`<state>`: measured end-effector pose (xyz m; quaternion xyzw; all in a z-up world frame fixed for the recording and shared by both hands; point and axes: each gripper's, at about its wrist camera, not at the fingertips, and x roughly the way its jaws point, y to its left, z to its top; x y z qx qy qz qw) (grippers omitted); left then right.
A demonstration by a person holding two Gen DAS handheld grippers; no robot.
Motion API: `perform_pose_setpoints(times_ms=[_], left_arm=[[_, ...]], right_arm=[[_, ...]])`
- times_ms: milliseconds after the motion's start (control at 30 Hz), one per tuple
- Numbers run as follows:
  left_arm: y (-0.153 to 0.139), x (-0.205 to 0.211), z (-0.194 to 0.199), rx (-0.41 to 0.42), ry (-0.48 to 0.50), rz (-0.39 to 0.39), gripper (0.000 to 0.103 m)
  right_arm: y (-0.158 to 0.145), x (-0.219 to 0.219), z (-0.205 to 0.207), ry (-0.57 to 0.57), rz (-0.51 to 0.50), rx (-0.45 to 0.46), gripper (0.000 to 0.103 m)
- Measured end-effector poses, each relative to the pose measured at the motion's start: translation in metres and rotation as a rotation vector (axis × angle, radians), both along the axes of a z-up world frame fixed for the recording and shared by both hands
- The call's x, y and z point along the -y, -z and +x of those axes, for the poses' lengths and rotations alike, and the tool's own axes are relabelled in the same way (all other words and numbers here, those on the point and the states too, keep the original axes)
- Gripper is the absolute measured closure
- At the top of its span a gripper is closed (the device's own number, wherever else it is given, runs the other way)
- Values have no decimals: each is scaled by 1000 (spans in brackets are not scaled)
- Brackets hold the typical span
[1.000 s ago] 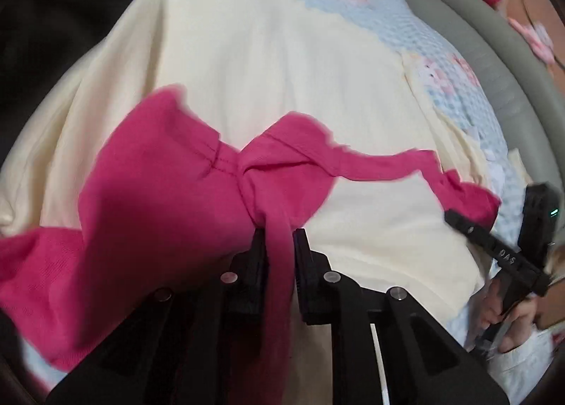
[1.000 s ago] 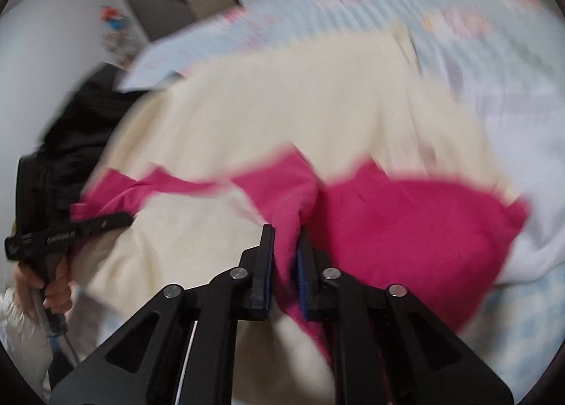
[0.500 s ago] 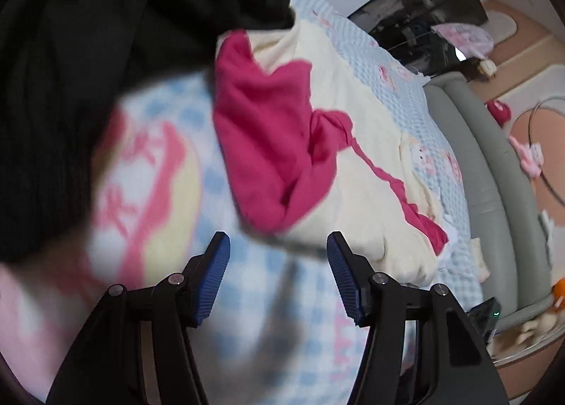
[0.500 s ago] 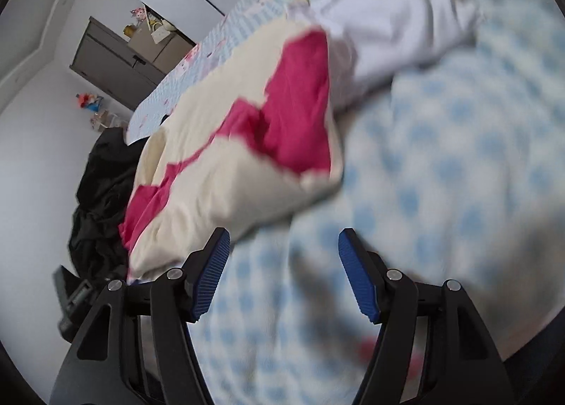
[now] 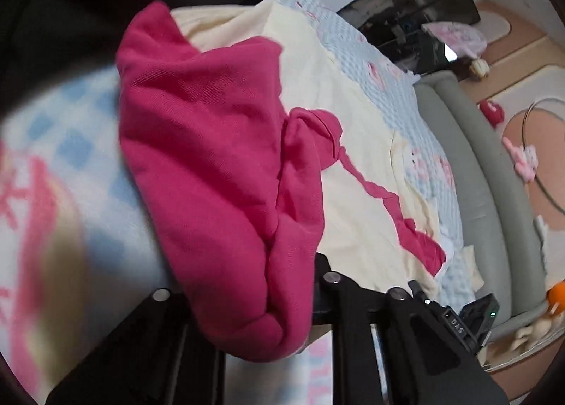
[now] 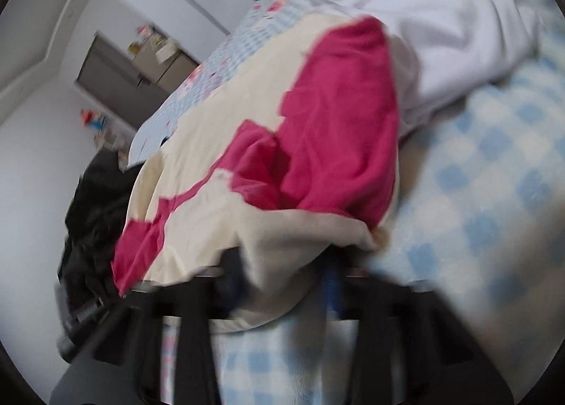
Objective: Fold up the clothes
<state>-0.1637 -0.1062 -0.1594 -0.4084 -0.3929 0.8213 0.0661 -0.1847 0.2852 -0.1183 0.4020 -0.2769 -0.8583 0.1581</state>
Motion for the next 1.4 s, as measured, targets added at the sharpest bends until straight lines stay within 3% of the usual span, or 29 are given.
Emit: perform_pose_setpoints(times_ms=[200, 333, 567, 667, 733, 800, 1000, 1067, 1233, 1400], left_arm=[[-53, -11, 28, -74, 134, -38, 92], [-68, -11, 71, -86, 170, -33, 92], [5, -15, 139, 99, 155, 60, 89], [20, -14, 147, 143, 144, 80, 78], [17, -13, 149, 160, 147, 53, 72], [5, -9, 156, 128, 132, 14, 67], [-44, 6, 182, 34, 10, -234, 69], [-55, 14, 179, 0, 10, -246, 68], [-60, 15, 148, 14, 50, -284, 66], [-72, 25, 105, 14, 76, -313, 66]], right_arm=[[-52, -26, 32, 18, -24, -102, 93], [-67, -44, 69, 6, -82, -99, 93], [-31, -61, 134, -11, -69, 15, 93], [-15, -60, 140, -34, -14, 61, 92], [-12, -60, 140, -46, 17, 85, 89], [-13, -68, 141, -36, -17, 104, 86], [-36, -80, 163, 16, 55, 53, 78], [-48, -75, 163, 36, 119, 15, 77], [-78, -73, 162, 75, 254, -90, 73], [-79, -73, 138, 19, 228, -45, 73]])
